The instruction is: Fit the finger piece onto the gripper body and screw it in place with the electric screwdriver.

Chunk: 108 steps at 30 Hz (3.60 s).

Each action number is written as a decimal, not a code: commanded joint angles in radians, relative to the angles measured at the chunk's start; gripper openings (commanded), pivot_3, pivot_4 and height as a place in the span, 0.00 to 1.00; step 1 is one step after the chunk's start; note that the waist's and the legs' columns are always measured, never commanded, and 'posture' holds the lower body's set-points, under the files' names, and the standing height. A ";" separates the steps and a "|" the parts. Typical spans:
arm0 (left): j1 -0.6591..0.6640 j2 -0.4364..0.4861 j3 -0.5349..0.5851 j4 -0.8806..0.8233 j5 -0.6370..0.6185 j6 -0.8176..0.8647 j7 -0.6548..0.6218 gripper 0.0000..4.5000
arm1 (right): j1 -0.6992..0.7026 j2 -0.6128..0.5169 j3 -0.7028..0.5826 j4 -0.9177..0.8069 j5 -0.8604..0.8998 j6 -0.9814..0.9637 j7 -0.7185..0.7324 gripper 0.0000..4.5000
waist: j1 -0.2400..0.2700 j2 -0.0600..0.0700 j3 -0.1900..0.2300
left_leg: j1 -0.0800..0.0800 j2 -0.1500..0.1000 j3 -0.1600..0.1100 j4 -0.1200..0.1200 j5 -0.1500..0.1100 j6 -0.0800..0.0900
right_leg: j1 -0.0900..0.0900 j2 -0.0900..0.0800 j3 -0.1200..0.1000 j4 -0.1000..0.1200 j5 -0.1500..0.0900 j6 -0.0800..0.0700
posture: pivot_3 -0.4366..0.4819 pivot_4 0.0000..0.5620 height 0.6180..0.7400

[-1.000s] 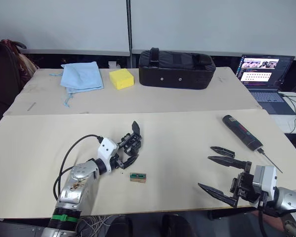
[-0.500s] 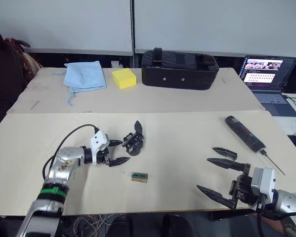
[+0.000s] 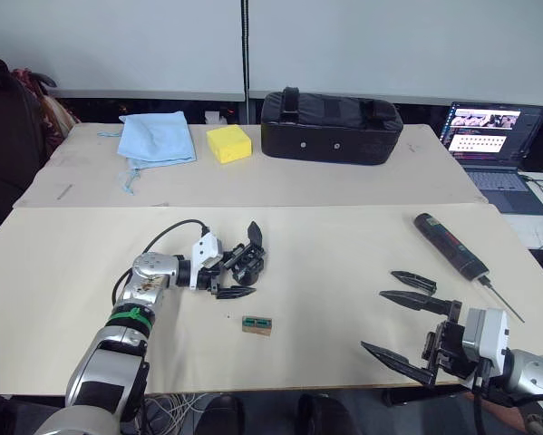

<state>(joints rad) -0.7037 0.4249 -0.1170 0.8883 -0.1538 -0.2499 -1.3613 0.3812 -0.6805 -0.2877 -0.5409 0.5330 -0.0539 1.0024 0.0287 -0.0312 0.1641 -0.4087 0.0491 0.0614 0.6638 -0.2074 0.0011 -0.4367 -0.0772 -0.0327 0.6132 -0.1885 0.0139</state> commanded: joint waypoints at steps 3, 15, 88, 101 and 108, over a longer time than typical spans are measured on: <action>-0.020 -0.008 0.013 0.045 0.023 -0.062 0.015 0.71 | 0.006 -0.007 -0.023 -0.031 0.011 0.007 -0.009 1.00 | -0.002 0.000 0.000 | 0.000 0.000 0.000 0.000 0.000 0.000 | 0.000 0.000 0.000 0.000 0.000 0.000 | 0.48 0.27 1.00; 0.245 -0.005 0.134 -0.562 -0.109 0.262 0.281 0.52 | 0.001 -0.003 -0.009 -0.018 0.007 0.002 -0.013 1.00 | -0.017 0.000 0.000 | 0.000 0.001 0.000 0.000 0.000 0.000 | -0.001 0.000 0.000 0.002 0.000 0.000 | 0.48 0.27 1.00; 0.512 0.353 0.325 -0.940 -0.435 0.508 0.072 1.00 | 0.202 0.071 -0.280 0.011 0.017 0.230 -0.283 1.00 | -0.015 0.003 -0.001 | 0.002 0.003 -0.001 -0.001 -0.006 -0.010 | -0.002 -0.003 0.001 0.000 -0.001 -0.002 | 0.48 0.27 1.00; 0.439 0.309 0.265 -1.226 -0.583 0.705 0.174 1.00 | -0.525 -0.463 0.163 0.684 -0.217 0.367 0.120 1.00 | -0.019 0.001 0.001 | 0.003 0.000 0.003 -0.001 0.000 0.000 | -0.002 0.004 0.011 0.000 -0.001 -0.001 | 0.48 0.27 1.00; 0.431 0.271 0.247 -1.221 -0.552 0.678 0.211 1.00 | -0.947 -0.357 0.438 1.143 -0.441 0.278 0.295 1.00 | -0.025 0.002 0.002 | 0.001 -0.002 0.004 -0.001 0.000 0.001 | -0.003 0.006 0.018 0.000 0.000 0.001 | 0.48 0.27 1.00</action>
<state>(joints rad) -0.2652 0.6984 0.1272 -0.3133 -0.7064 0.4516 -1.1554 -0.5227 -1.0385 0.1351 0.5399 0.1285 0.2509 1.2637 0.0033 -0.0297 0.1661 -0.4071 0.0468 0.0655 0.6624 -0.2072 0.0017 -0.4397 -0.0708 -0.0141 0.6130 -0.1879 0.0156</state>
